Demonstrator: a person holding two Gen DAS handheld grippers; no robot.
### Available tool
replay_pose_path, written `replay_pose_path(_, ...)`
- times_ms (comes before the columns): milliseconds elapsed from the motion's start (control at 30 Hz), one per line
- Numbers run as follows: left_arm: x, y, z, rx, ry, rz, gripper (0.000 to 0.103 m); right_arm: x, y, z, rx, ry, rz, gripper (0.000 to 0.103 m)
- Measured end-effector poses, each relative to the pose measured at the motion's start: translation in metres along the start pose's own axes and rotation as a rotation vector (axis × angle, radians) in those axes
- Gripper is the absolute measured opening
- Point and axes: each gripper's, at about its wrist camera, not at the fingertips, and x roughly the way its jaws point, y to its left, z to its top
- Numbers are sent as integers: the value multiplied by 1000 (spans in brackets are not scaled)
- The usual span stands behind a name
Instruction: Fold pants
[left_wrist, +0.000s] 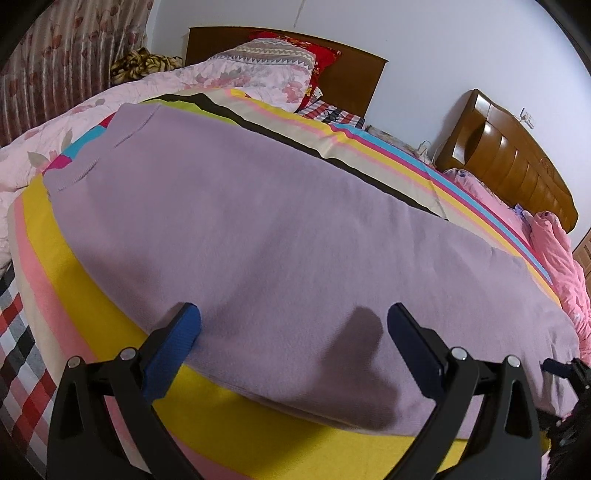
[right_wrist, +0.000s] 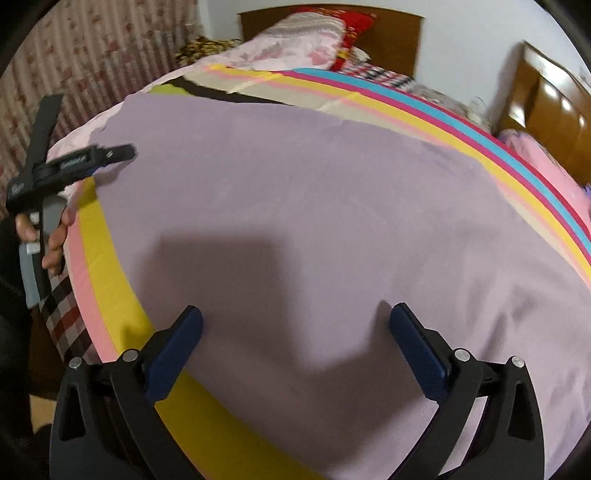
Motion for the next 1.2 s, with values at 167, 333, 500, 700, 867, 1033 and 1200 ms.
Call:
replay_pose_path(167,0,0,0,-2,-1,-1,101,-13,-21,-19,14,-17,-108,98)
replay_pose_path(333,0,1,0,-4,-4,0,101,-20,-35,-32,54,-22,-52,99)
replay_pose_path(500,3,-3,0,19,7,24,101,-40,-37,-12,23,-2,-44,99)
replay_pose_path(700,3,-3,0,18,6,31,101,-34,-27,87,30,-208,94,99)
replay_pose_path(867,-26,-1,-6,-13,-89,-35,101,42,12,179,130,-163,217,99)
replay_pose_path(1033,-74,67,-1,-186,-211,-113,101,65,116,214,-139,-180,342,98)
replay_pose_path(1200,-101,181,-10,-596,-284,-45,101,76,239,213,-515,-173,404,80)
